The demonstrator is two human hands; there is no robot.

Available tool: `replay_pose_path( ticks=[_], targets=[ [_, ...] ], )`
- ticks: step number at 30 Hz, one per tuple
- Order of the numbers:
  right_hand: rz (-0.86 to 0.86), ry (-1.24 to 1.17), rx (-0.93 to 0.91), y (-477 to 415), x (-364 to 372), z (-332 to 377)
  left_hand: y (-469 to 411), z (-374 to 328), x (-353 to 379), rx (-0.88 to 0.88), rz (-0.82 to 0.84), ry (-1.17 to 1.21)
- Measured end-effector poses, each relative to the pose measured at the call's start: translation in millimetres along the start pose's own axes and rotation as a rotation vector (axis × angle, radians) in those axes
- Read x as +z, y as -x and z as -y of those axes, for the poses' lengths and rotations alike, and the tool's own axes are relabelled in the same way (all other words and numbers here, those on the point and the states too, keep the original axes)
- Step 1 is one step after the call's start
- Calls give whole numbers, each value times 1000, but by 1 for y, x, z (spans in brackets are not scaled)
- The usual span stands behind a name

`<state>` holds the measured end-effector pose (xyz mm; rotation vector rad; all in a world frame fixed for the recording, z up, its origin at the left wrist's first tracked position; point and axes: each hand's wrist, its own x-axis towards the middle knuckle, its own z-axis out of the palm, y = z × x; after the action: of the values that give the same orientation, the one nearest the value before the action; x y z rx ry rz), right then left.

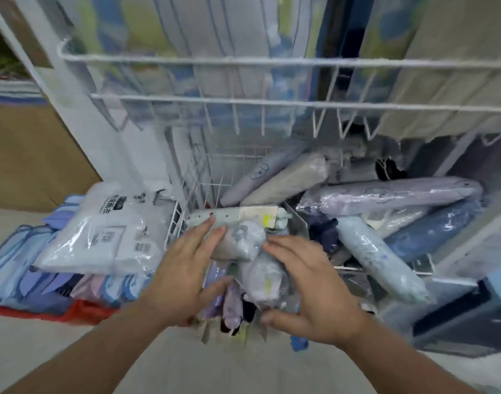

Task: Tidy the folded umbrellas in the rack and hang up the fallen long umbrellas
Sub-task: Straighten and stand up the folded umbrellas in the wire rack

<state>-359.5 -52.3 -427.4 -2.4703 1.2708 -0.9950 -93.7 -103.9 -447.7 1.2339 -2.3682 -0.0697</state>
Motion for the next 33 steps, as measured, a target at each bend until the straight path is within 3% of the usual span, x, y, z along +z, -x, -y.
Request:
replay_pose_path(
  ticks=[8, 11, 16, 25, 28, 33],
  targets=[
    [-281, -103, -6, -1, 43, -10, -11, 17, 43, 22, -241, 129],
    [-295, -113, 7, -1, 39, -7, -14, 17, 42, -14, -231, 192],
    [-319, -96, -136, -1, 33, -11, -16, 16, 39, 29, -165, 224],
    [-352, 28, -202, 7, 35, -2, -40, 9, 47, -4, -239, 178],
    [-285, 143, -149, 3, 30, 3, -45, 10, 45, -17, -214, 203],
    [-308, 17, -64, -4, 25, 2, -50, 11, 37, -81, -236, 249]
  ],
)
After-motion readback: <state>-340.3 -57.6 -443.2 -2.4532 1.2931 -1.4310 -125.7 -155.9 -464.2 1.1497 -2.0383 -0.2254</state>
